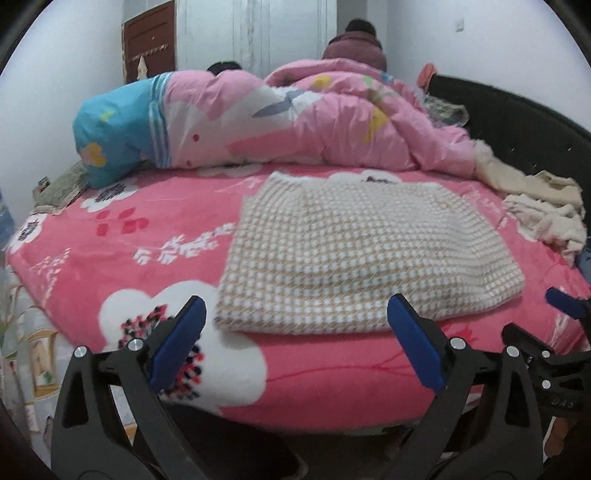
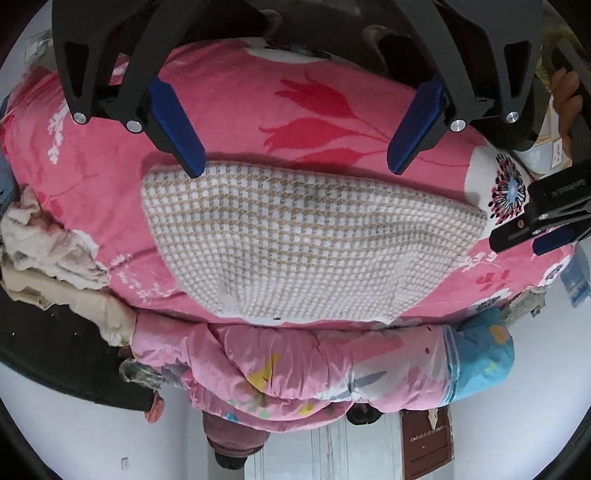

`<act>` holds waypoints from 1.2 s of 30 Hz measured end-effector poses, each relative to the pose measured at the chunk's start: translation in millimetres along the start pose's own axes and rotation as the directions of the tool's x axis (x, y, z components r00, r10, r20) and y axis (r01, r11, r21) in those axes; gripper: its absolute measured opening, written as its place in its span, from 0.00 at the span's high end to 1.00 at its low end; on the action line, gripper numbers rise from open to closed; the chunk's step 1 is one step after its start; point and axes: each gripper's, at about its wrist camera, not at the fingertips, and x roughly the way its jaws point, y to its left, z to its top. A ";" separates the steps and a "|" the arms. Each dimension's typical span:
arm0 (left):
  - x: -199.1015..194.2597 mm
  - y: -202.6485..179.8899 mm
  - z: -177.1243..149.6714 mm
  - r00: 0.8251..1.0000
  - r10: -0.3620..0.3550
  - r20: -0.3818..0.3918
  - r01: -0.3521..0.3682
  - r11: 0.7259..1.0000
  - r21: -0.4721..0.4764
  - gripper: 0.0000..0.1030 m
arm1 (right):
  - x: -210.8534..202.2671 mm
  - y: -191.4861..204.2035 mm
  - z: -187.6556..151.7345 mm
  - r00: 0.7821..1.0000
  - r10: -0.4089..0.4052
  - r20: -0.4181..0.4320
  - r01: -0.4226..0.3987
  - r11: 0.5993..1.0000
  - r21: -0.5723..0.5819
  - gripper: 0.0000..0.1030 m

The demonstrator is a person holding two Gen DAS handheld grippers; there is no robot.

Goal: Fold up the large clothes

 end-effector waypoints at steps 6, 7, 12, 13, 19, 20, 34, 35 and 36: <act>-3.6 2.0 -5.7 0.995 0.094 -0.012 -0.094 0.996 0.005 0.08 | -4.0 8.9 -1.8 0.996 -0.085 0.015 0.085 0.996 -0.013 0.06; -3.3 1.5 -7.3 0.994 0.107 -0.018 -0.107 0.994 0.003 0.08 | -3.6 10.6 -2.1 0.995 -0.097 0.010 0.097 0.995 -0.014 0.06; 0.8 4.2 -15.1 0.992 0.108 -0.067 -0.111 0.993 -0.044 0.08 | -1.7 13.9 -5.1 0.994 -0.110 -0.013 0.110 0.994 -0.003 0.06; 2.8 5.2 -17.6 0.991 0.109 -0.082 -0.114 0.992 -0.058 0.08 | -1.4 14.5 -6.2 0.993 -0.114 -0.021 0.114 0.994 -0.001 0.06; 16.5 8.9 -28.4 0.982 0.104 -0.157 -0.121 0.987 -0.105 0.08 | 0.5 14.0 -10.1 0.992 -0.117 -0.045 0.117 0.993 0.007 0.06; 18.1 9.7 -29.6 0.981 0.104 -0.164 -0.124 0.986 -0.111 0.08 | 1.1 13.8 -10.3 0.992 -0.119 -0.048 0.120 0.993 0.010 0.06; 21.7 5.9 -38.7 0.978 0.049 -0.201 -0.081 0.985 -0.152 0.08 | -0.7 9.3 -13.4 0.990 -0.114 -0.080 0.118 0.992 0.045 0.06; 21.3 4.2 -38.3 0.979 0.044 -0.200 -0.076 0.986 -0.151 0.08 | -0.3 9.1 -13.2 0.990 -0.112 -0.081 0.116 0.992 0.048 0.06; 20.8 2.3 -37.8 0.979 0.041 -0.200 -0.071 0.986 -0.148 0.08 | 0.0 8.7 -12.7 0.991 -0.108 -0.082 0.113 0.992 0.051 0.06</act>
